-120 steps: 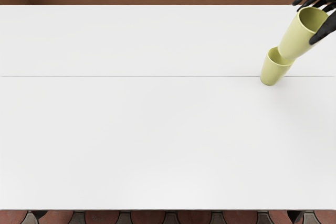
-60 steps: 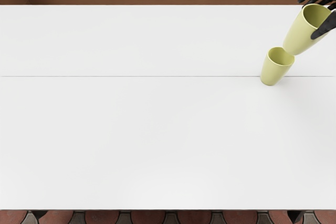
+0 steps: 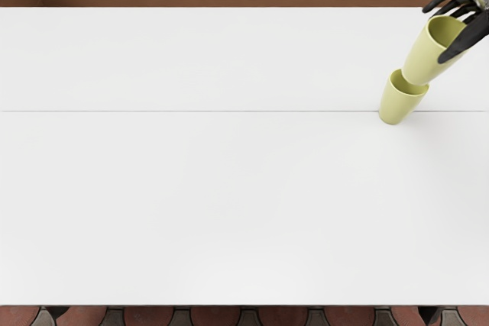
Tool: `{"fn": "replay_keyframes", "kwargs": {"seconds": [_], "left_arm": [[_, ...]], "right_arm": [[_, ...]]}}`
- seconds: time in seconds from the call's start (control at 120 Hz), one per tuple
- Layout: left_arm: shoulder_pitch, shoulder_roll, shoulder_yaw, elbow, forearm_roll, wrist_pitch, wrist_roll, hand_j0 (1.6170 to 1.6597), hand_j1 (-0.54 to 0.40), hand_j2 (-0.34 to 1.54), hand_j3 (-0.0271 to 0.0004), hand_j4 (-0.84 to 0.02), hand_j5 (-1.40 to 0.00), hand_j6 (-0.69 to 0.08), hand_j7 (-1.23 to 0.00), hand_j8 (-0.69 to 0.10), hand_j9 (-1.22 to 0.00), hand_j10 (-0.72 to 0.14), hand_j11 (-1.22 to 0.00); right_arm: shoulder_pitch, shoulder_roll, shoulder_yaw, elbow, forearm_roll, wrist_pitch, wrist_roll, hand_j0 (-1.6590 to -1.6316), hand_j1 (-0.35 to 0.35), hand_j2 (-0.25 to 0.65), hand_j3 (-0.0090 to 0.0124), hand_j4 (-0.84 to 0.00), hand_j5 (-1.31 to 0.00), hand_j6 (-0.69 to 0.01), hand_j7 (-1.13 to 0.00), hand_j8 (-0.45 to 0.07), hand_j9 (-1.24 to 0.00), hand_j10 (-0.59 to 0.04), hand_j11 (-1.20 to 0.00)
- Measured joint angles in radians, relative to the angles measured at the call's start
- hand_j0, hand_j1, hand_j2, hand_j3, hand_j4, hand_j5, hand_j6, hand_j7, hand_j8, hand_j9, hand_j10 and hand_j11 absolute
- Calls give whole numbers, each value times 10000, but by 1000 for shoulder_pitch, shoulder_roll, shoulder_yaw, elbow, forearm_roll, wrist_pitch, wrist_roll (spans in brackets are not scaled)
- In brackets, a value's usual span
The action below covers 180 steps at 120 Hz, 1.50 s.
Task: Pick up cup and place in cup with right hand
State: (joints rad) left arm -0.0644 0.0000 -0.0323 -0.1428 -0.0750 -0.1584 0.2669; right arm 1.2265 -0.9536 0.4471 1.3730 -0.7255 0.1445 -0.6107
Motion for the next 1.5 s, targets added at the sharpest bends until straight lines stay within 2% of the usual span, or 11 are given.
{"fn": "replay_keyframes", "kwargs": {"seconds": [0.058,0.075,0.167,0.233,0.317,0.425,0.683,0.825,1.025,1.158,1.5], "left_arm": [[0,0,0,0,0,0,0,16581,3490,1,-1,-3,-1,-3,-1,-3,-1,-2,-1],[0,0,0,0,0,0,0,16581,3490,1,-1,-3,-1,-3,-1,-3,-1,-2,-1],[0,0,0,0,0,0,0,16581,3490,1,-1,-3,-1,-3,-1,-3,-1,-2,-1],[0,0,0,0,1,0,0,16581,3490,1,-1,-3,-1,-3,-1,-3,-1,-2,-1],[0,0,0,0,1,0,0,16581,3490,0,-1,-3,-1,-3,-1,-3,-1,-2,0],[0,0,0,0,0,0,0,16581,3490,0,-1,-3,-1,-3,-1,-3,0,-2,0],[0,0,0,0,0,0,0,16581,3490,0,-1,-3,-1,-3,0,-3,0,-2,0],[0,0,0,0,0,0,0,16581,3490,0,-1,-3,-1,-3,-1,-3,0,-2,0],[0,0,0,0,1,0,0,16581,3490,0,-1,-3,-1,-3,-1,-3,0,-2,0],[0,0,0,0,0,0,0,16581,3490,0,-1,-3,-1,-3,-1,-3,0,-2,0],[0,0,0,0,0,0,0,16581,3490,0,-1,-3,-1,-3,-1,-3,0,-2,0]], "right_arm": [[-5,11,0,-13,-2,-1,0,-16565,670,700,-3,-4444,-5489,-4362,-5579,-3575,-5584,-3792,-5612],[-6,14,0,-16,-2,-1,0,-16565,675,702,-2,-4434,-5495,-4356,-5578,-3414,-5590,-3790,-5610],[-13,24,-1,-30,-4,-4,0,-16567,754,652,2,-4371,-5534,-4226,-5572,-3287,-5600,-3674,-5606],[-21,33,-1,-41,-8,-9,0,-16568,780,663,-3,-4336,-5548,-4202,-5564,-3257,-5590,-3645,-5582],[-27,44,0,-52,-13,-13,0,-16571,825,751,2,-4304,-5554,-4184,-5554,-3247,-5577,-3622,-5578],[-31,51,0,-61,-14,-15,0,-16572,851,764,-3,-4275,-5570,-4174,-5550,-3229,-5574,-3607,-5573],[-34,60,1,-69,-15,-35,0,-16573,860,727,3,-4219,-5572,-4155,-5518,-3207,-5537,-3581,-5551],[-34,76,1,-77,-14,-42,0,-16572,847,786,-5,-4195,-5541,-4224,-5488,-3273,-5486,-3637,-5487],[-37,81,1,-85,-15,-44,0,-16572,810,618,0,-4089,-5376,-4236,-5333,-3272,-5320,-3666,-5318],[-40,82,1,-87,-14,-44,0,-16576,587,82,0,-3704,-4839,-3788,-4812,-3278,-4808,-3485,-4806],[-44,84,6,-100,-3,-44,0,-16579,-511,-331,0,-2589,-3337,-2617,-3324,-2511,-3328,-2544,-3326]]}}
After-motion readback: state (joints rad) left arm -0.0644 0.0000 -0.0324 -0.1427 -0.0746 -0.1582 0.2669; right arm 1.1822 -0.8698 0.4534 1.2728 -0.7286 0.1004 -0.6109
